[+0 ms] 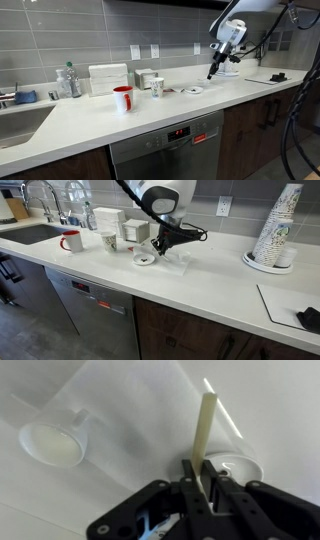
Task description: Use the white spoon to place some contents from the white plate into the white teacup.
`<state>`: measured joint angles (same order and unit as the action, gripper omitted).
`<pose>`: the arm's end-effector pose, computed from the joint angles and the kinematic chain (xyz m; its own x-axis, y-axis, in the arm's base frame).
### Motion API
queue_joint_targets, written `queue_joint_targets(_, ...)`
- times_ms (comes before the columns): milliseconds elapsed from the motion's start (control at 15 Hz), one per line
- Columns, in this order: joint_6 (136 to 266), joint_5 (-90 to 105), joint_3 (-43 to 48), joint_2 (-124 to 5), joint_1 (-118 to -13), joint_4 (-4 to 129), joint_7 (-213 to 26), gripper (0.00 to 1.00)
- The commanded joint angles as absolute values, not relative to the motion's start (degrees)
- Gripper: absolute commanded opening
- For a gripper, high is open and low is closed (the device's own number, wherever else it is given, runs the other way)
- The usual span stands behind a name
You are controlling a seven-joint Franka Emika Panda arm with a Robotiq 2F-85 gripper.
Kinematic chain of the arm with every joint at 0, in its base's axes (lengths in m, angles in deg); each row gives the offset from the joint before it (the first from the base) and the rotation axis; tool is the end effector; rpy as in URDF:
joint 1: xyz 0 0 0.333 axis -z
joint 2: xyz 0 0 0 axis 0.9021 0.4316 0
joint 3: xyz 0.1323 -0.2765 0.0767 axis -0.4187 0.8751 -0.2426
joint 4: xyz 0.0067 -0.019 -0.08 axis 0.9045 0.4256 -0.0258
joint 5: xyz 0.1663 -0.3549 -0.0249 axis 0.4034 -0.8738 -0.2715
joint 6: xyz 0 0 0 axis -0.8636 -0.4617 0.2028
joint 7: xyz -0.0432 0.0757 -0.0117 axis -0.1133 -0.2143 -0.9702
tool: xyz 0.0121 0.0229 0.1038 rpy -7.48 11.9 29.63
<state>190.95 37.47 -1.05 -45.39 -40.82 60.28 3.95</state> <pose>0.6478 -0.2700 0.3415 0.5401 0.7491 0.3835 0.8014 -0.5970 0.0376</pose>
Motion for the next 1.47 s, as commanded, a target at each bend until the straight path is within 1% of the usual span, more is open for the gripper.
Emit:
queue_joint_targets(0, 193.5, 28.6, 1.7, -50.1, -45.9, 67.5, -1.7, 0.03)
queue_joint_targets(133, 191.8, 25.3, 1.3, -51.4, -47.2, 69.0, -3.4, 0.03)
queue_joint_targets(200, 191.2, 28.3, 0.2, -48.6, -45.1, 64.8, -1.9, 0.14)
queue_joint_targets(533, 191.3, 26.4, 0.4, -50.0, -46.6, 66.8, -3.1, 0.14)
queue_joint_targets(600, 191.2, 25.3, 0.8, -50.0, -47.2, 66.8, -3.7, 0.03)
queue_joint_targets(933, 190.9, 17.1, 1.7, -49.2, -50.9, 65.8, -7.7, 0.03)
queue_joint_targets(1400, 196.1, -1.3, 3.2, -47.7, -56.6, 65.1, -17.7, 0.03)
